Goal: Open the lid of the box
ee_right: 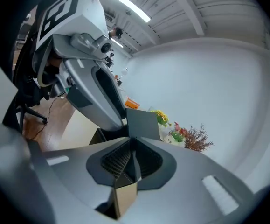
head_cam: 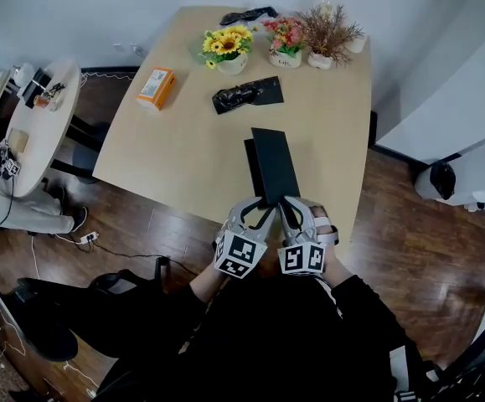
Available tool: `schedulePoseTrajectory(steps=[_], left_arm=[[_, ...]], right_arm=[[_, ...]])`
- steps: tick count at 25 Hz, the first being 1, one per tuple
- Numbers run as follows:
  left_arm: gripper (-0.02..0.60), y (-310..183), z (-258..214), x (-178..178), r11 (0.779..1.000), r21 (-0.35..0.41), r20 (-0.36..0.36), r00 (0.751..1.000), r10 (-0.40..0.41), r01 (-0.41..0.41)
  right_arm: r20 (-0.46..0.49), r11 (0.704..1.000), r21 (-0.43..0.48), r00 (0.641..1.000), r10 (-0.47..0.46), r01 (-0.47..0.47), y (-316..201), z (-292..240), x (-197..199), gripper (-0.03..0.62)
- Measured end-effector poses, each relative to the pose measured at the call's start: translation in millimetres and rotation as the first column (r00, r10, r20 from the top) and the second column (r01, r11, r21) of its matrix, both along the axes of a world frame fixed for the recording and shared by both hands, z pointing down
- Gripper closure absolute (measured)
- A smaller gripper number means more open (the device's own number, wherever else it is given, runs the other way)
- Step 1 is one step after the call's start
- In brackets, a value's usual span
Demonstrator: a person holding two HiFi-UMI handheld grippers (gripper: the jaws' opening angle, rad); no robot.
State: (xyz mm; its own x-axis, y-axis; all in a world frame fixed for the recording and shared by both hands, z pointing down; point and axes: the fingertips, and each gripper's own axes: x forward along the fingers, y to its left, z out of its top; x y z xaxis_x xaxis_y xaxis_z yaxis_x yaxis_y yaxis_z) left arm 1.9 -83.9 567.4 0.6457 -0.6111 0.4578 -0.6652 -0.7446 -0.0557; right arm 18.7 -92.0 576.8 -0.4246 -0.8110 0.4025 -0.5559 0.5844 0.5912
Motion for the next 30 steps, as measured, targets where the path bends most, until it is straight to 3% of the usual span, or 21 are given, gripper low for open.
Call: schedulePoseTrajectory(steps=[4,7,10,12,16,21,25,30], left_arm=[[0.492,9,10,-14,1.000,-0.023,0.060,0.998,-0.009,0.010],[0.497,16,11,-33,0.996,-0.058,0.051,0.997,-0.063,0.066],[0.497,25,13,-48,0.992,-0.090,0.040,0.995,-0.090,0.093],[0.497,31,16,-55,0.988,-0.115,0.030,0.995,-0.096,0.099],[0.497,42,27,-68,0.980,-0.157,0.043,0.992,-0.115,0.121],[0.499,47,31,-73,0.976,-0.171,0.045,0.991,-0.130,0.136],[0.499,47,34,-71,0.970,-0.196,0.031,0.989,-0.142,0.145],[0.505,44,32,-73,0.961,-0.221,0.011,0.986,-0.168,0.166]], right_arm=[[0.032,1.000,0.006,0.999,0.012,-0.012,-1,-5,5,0.563],[0.121,0.999,-0.016,0.992,0.041,-0.039,-2,-12,14,0.566],[0.248,0.993,-0.081,0.964,0.099,-0.082,-6,-20,26,0.568],[0.349,0.984,-0.138,0.924,0.157,-0.116,-8,-22,36,0.569],[0.559,0.943,-0.283,0.769,0.310,-0.174,-16,-25,63,0.575],[0.694,0.891,-0.423,0.572,0.437,-0.167,-24,-23,89,0.577],[0.762,0.834,-0.539,0.356,0.541,-0.116,-28,-13,110,0.579],[0.776,0.789,-0.614,0.168,0.607,-0.017,-32,-7,122,0.579]])
